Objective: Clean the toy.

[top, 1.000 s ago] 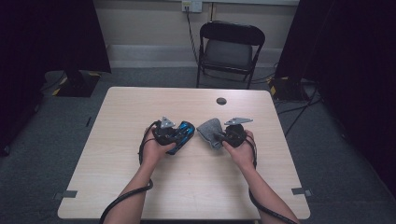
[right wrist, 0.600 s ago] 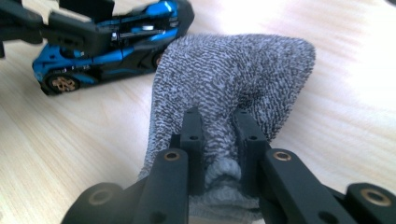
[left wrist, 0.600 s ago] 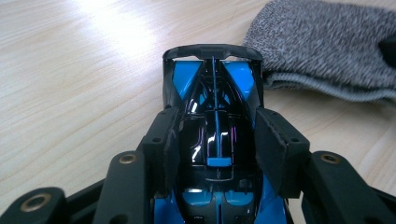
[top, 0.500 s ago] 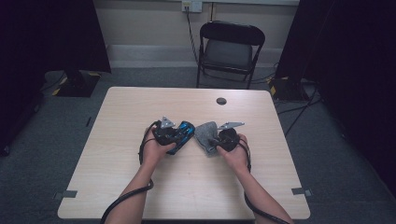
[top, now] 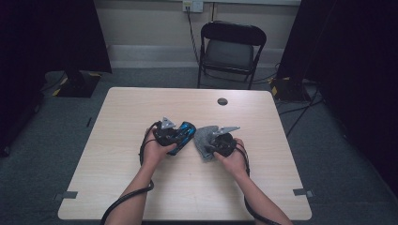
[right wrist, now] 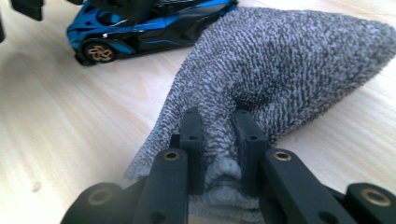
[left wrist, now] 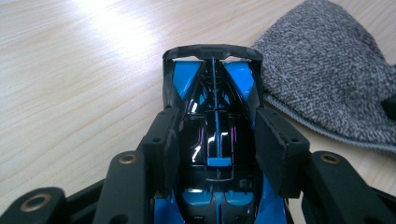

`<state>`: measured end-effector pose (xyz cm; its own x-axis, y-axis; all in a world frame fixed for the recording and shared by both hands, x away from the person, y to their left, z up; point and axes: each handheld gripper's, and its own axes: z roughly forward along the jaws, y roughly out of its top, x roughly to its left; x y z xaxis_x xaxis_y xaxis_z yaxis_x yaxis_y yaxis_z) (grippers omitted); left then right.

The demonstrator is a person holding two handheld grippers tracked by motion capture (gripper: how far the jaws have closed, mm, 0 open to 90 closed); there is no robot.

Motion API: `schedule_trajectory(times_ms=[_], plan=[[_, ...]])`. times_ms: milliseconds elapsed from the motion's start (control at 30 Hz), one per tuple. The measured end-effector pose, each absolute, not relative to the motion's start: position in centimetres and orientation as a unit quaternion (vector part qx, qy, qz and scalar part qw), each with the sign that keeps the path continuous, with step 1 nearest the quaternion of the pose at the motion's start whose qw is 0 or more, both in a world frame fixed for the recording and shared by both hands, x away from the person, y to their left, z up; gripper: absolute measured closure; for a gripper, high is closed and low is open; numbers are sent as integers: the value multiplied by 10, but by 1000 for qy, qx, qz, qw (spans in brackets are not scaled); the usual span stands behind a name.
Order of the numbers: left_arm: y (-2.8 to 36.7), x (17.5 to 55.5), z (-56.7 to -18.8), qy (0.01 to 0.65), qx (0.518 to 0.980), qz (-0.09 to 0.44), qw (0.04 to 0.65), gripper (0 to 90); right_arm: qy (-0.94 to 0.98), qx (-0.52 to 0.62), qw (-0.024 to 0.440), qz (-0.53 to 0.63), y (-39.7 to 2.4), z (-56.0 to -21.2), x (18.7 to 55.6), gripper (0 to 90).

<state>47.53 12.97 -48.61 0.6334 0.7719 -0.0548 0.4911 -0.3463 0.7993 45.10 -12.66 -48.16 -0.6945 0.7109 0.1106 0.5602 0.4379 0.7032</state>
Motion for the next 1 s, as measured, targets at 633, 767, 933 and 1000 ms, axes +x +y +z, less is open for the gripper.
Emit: schedule_trajectory(times_ms=[633, 767, 933, 1000], plan=[[129, 476, -486, 395, 803, 169, 413, 512, 851, 343, 77, 391, -109, -483, 430, 772], [130, 475, -486, 393, 804, 170, 412, 513, 851, 336, 69, 398, -104, -484, 424, 772], [130, 475, -486, 391, 805, 171, 411, 513, 854, 324, 62, 403, -97, -484, 418, 772], [130, 475, -486, 391, 805, 171, 412, 513, 855, 319, 62, 404, -95, -485, 416, 772]])
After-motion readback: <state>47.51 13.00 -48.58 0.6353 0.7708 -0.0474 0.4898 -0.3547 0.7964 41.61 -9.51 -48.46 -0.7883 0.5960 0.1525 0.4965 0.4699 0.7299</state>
